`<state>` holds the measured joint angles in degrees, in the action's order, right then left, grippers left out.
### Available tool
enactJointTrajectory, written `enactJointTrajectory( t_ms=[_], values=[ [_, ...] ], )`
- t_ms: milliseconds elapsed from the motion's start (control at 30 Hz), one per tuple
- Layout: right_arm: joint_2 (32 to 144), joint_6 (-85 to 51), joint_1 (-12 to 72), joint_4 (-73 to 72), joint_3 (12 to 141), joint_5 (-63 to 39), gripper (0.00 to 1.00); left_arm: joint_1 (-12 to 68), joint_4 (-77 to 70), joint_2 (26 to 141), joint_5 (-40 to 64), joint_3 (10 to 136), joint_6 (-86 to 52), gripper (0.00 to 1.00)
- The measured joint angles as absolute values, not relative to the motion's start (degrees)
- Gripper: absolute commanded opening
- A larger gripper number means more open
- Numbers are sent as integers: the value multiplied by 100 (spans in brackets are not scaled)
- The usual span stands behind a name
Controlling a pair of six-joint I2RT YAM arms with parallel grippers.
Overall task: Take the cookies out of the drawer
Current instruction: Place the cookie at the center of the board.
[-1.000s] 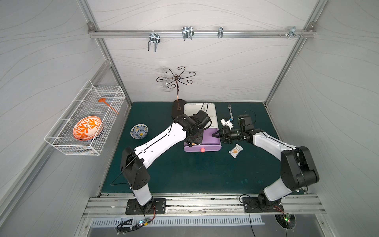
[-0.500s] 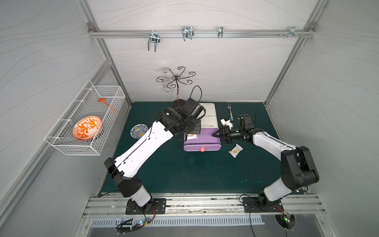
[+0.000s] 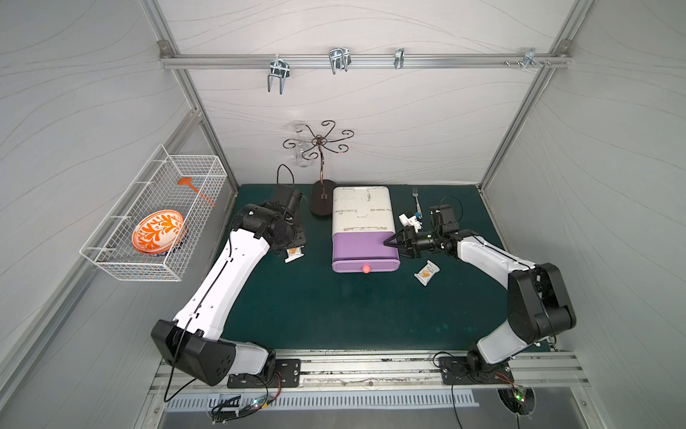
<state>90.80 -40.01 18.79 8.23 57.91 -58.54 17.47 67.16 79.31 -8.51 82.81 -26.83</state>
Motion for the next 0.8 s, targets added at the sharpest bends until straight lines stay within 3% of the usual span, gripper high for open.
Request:
enactJointTrajectory(
  t_ms=[200,300,367,567,800],
  values=[
    [9083,-3951,1881,893,5819,-5848,46,1330,5736,8420,-628,6982,-2630,42],
    [9083,-3940,1881,952,5848,-5828,46,1273,5330,8674,-613,6689,-2630,52],
    [9083,-3935,1881,985,5889,-5811,46,1273,5135,8748,-591,6611,-2661,61],
    [9083,-3913,1883,1046,5931,-5767,46,1273,4803,8750,-523,6626,-2668,71],
    [9083,-3916,1890,1059,5931,-5754,46,1273,5002,8453,-373,6871,-2773,74]
  ],
)
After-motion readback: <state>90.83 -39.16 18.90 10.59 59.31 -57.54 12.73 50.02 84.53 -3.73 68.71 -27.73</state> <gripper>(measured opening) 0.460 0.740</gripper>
